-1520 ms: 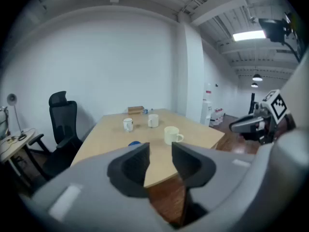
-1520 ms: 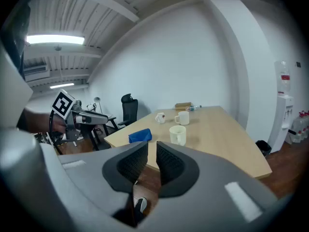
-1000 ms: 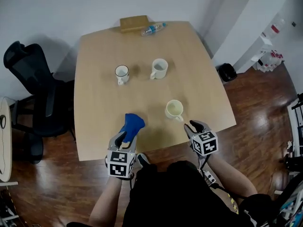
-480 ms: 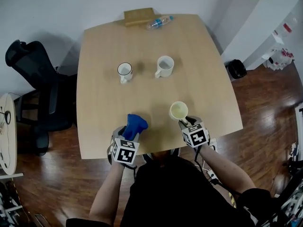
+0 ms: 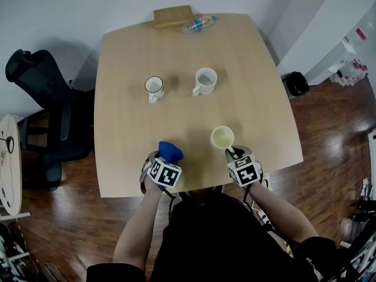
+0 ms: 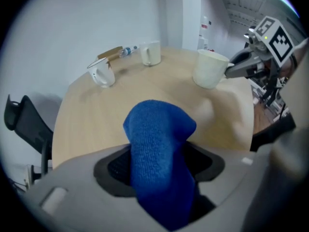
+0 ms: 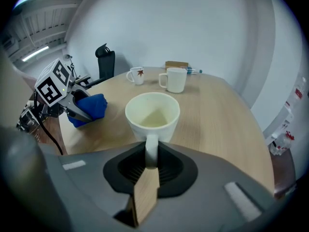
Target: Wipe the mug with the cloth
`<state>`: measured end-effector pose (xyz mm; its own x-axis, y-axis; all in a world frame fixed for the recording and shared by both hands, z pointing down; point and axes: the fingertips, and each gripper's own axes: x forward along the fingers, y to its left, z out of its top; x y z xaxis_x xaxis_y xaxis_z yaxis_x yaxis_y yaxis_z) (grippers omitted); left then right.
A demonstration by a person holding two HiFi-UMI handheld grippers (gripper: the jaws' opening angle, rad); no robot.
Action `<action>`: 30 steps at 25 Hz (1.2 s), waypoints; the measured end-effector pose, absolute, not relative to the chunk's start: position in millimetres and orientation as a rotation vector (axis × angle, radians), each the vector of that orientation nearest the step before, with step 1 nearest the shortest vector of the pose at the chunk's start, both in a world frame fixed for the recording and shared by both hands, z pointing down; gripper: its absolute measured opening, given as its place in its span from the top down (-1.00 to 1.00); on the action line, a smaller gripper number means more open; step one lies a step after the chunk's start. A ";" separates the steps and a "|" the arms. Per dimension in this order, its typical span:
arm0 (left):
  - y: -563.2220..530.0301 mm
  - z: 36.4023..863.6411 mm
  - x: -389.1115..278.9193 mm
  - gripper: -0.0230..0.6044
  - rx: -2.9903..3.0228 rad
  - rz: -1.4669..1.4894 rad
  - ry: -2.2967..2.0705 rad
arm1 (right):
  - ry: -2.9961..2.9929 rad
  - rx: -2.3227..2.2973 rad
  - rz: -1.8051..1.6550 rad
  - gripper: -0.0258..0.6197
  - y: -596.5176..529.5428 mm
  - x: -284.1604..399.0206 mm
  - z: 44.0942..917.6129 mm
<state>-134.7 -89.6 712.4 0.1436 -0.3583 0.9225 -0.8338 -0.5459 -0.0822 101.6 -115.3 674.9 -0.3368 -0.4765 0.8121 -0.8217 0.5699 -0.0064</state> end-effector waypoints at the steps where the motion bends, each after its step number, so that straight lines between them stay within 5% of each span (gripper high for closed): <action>1: -92.4 712.4 -134.7 0.02 1.978 1.384 -1.153 | -1.995 1.033 0.538 0.79 -115.5 102.7 674.6; 5: -95.7 709.7 -143.5 0.42 1.995 1.346 -1.165 | -2.028 0.988 0.583 0.80 -113.1 101.7 671.1; 12: -88.5 639.0 -124.1 0.46 2.079 0.839 -1.100 | -2.289 0.949 0.802 0.80 -109.3 95.7 624.2; 18: -99.5 516.3 -72.8 0.46 2.507 0.683 -1.174 | -2.483 0.940 0.912 0.80 -118.4 74.2 546.1; 23: -108.9 425.9 -18.2 0.45 2.932 0.893 -1.426 | -2.582 0.953 1.149 0.80 -132.6 38.3 493.5; 30: -130.1 428.5 4.1 0.46 3.047 1.277 -1.661 | -2.605 0.978 1.445 0.80 -149.5 1.1 468.7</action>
<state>4.1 -130.1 428.5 0.4062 -0.8669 0.2889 -0.5025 -0.4760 -0.7218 1.1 -149.5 468.7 -0.8055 -0.5155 0.2922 -0.5209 0.3808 -0.7640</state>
